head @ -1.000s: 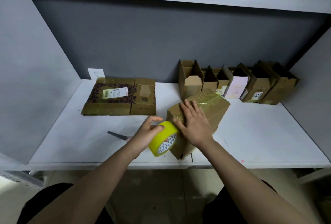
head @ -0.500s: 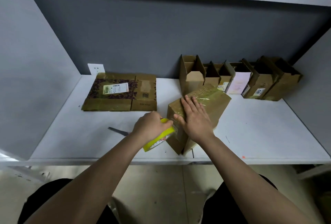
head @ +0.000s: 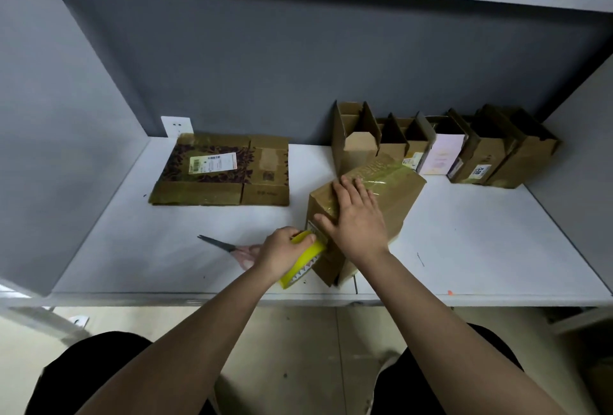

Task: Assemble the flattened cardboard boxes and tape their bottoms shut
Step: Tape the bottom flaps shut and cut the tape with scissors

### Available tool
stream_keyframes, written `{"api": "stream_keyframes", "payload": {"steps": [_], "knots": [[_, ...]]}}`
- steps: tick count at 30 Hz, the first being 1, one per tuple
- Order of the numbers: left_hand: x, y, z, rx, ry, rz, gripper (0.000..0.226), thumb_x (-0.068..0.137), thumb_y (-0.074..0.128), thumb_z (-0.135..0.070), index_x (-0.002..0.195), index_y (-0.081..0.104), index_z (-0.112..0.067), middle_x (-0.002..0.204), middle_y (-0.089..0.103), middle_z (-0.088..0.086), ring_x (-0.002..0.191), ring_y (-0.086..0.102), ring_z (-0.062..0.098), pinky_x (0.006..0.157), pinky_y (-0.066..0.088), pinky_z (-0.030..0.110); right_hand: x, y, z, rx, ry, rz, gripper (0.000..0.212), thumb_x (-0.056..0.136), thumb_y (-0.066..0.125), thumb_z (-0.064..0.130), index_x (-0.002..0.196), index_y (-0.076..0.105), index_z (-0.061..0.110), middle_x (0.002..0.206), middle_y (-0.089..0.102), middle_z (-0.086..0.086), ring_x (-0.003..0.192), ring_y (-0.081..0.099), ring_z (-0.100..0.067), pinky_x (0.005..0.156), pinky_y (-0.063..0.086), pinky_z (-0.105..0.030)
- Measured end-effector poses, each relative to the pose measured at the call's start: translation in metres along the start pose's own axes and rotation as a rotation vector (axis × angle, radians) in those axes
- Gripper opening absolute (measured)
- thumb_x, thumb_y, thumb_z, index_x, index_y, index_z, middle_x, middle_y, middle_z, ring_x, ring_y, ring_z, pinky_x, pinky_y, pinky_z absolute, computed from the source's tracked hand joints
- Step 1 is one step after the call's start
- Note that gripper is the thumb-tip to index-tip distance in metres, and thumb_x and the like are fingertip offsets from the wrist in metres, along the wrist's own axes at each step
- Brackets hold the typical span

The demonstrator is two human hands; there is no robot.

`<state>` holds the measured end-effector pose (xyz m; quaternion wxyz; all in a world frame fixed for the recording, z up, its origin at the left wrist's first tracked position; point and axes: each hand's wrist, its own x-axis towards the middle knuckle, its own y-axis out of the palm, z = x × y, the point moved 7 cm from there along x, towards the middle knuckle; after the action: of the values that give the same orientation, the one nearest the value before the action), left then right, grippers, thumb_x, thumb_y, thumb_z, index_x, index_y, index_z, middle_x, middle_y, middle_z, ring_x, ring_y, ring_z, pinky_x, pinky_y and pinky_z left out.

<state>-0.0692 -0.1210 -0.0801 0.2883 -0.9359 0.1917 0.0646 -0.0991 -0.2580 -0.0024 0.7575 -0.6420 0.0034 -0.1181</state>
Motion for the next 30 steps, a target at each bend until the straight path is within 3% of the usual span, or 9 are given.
{"api": "stream_keyframes", "payload": {"steps": [4,8,11,15,18,22,24,27,30], "knots": [[0.005,0.001,0.003,-0.066,-0.019,-0.014,0.032,0.087,0.063,-0.041,0.093,0.071,-0.01,0.086,0.072,0.01,0.081,0.068,0.024,0.077,0.053,0.039,0.0,0.004,0.004,-0.053,-0.004,-0.042,0.067,0.098,0.036,0.05,0.152,0.019,0.013,0.16,0.017,-0.005,0.149,0.004,-0.025,0.119,0.002,-0.037],[0.015,-0.001,-0.003,-0.162,-0.004,-0.025,0.024,0.087,0.065,-0.034,0.1,0.07,-0.014,0.097,0.071,0.006,0.093,0.067,0.024,0.088,0.053,0.042,0.005,0.003,-0.001,-0.031,0.122,-0.061,0.065,0.099,0.035,0.047,0.152,0.018,0.013,0.16,0.015,-0.006,0.149,0.004,-0.025,0.119,0.003,-0.037],[0.023,-0.007,-0.003,-0.101,-0.021,-0.026,0.038,0.08,0.061,-0.05,0.108,0.066,-0.025,0.11,0.068,-0.002,0.103,0.062,0.021,0.094,0.049,0.043,0.011,0.005,-0.003,-0.047,0.194,-0.042,0.068,0.099,0.033,0.049,0.153,0.014,0.012,0.161,0.01,-0.007,0.149,0.002,-0.026,0.119,0.002,-0.039],[0.03,-0.01,0.001,-0.065,0.006,-0.007,0.018,0.08,0.061,-0.05,0.092,0.063,-0.037,0.108,0.066,-0.007,0.104,0.06,0.019,0.095,0.048,0.045,0.012,0.006,-0.006,-0.118,0.144,0.032,0.072,0.099,0.028,0.054,0.154,0.006,0.013,0.162,0.001,-0.007,0.149,-0.002,-0.026,0.119,0.003,-0.04],[0.03,-0.005,0.001,-0.091,0.017,0.011,0.03,0.067,0.053,-0.061,0.087,0.062,-0.039,0.107,0.067,-0.008,0.103,0.062,0.019,0.094,0.049,0.044,0.01,0.006,-0.007,-0.161,0.122,0.044,0.068,0.101,0.024,0.05,0.154,0.003,0.013,0.162,-0.001,-0.006,0.149,-0.004,-0.027,0.12,0.004,-0.04],[0.023,-0.005,0.0,-0.059,0.045,0.0,0.023,0.088,0.058,-0.039,0.109,0.06,-0.03,0.114,0.064,-0.001,0.106,0.06,0.023,0.094,0.049,0.044,0.011,0.007,-0.005,-0.162,0.133,0.069,0.068,0.101,0.023,0.05,0.153,0.001,0.012,0.162,-0.003,-0.007,0.148,-0.004,-0.028,0.12,0.003,-0.04],[0.021,-0.009,0.002,-0.049,0.051,0.008,0.029,0.088,0.059,-0.038,0.115,0.059,-0.026,0.115,0.064,-0.001,0.106,0.06,0.023,0.092,0.05,0.044,0.009,0.006,-0.006,-0.159,0.133,0.077,0.069,0.1,0.023,0.052,0.154,0.002,0.013,0.162,-0.003,-0.007,0.148,-0.004,-0.027,0.12,0.003,-0.04],[0.011,-0.015,0.001,-0.004,0.079,0.058,0.051,0.071,0.062,-0.053,0.117,0.054,-0.033,0.116,0.062,-0.005,0.104,0.06,0.019,0.091,0.051,0.044,0.008,0.003,-0.006,-0.166,0.127,0.078,0.07,0.1,0.022,0.053,0.154,0.003,0.013,0.162,-0.001,-0.007,0.149,-0.003,-0.027,0.119,0.004,-0.041],[0.0,-0.012,-0.006,0.218,0.221,0.104,0.068,0.069,0.075,-0.047,0.128,0.043,-0.033,0.122,0.054,-0.007,0.107,0.053,0.017,0.088,0.05,0.039,0.01,0.003,-0.005,-0.156,0.131,0.078,0.069,0.1,0.023,0.052,0.154,0.004,0.013,0.162,0.0,-0.007,0.149,-0.002,-0.027,0.119,0.005,-0.041]]}}
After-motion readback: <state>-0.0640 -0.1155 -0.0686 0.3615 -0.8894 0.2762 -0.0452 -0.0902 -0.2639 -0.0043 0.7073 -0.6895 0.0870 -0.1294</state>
